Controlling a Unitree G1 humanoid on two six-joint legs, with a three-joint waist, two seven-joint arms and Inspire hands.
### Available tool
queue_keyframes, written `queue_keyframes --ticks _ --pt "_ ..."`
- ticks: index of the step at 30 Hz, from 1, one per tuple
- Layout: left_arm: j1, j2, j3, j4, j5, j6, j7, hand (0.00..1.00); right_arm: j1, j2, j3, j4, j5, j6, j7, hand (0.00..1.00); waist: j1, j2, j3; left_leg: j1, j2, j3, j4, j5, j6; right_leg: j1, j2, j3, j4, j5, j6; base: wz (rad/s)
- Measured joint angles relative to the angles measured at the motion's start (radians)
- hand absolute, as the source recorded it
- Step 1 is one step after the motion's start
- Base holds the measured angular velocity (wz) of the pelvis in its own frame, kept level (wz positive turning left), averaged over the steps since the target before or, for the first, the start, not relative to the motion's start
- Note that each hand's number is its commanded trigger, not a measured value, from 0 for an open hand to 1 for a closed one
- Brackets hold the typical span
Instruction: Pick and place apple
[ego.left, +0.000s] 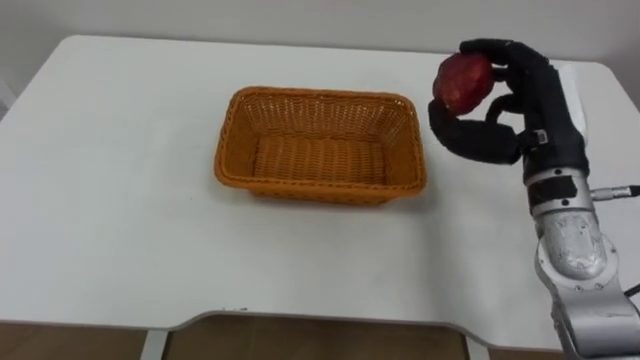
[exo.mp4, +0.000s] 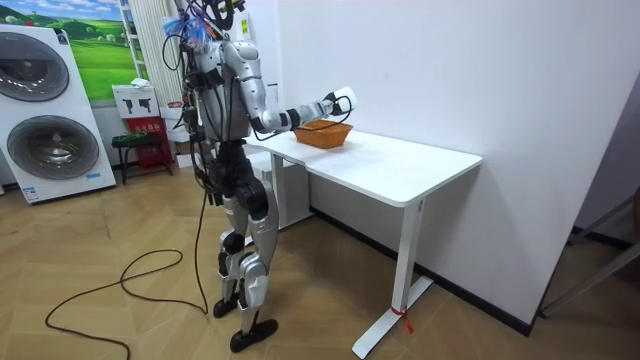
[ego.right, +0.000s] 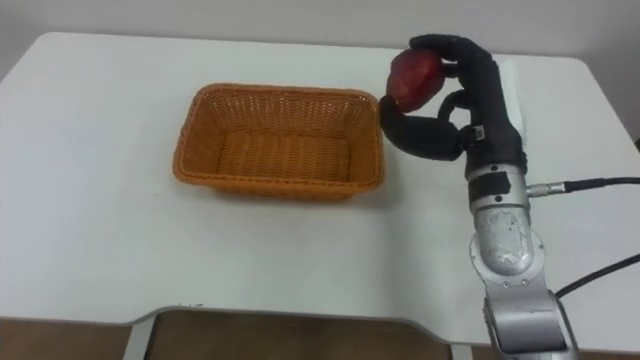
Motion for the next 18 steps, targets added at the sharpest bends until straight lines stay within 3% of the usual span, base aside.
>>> queue_keyframes --ticks 6,18 --pt "-0.002 0.0 -0.012 0.002 -0.004 -0.001 -0.008 0.0 -0.051 0.0 0.04 0.0 0.004 0.005 0.029 0.0 0.026 0.006 0.0054 0.002 0.0 -0.004 0.005 0.0 0.0 0.005 0.0 -0.003 0.0 0.0 0.0 0.02" --pt "0.004 0.0 -0.013 0.001 -0.005 0.0 -0.029 0.0 -0.051 0.001 0.057 0.0 -0.025 0.01 0.071 0.0 0.053 -0.01 0.0022 -0.009 0.0 -0.009 0.014 0.0 -0.001 0.003 -0.001 -0.018 0.001 0.0 0.0 0.02"
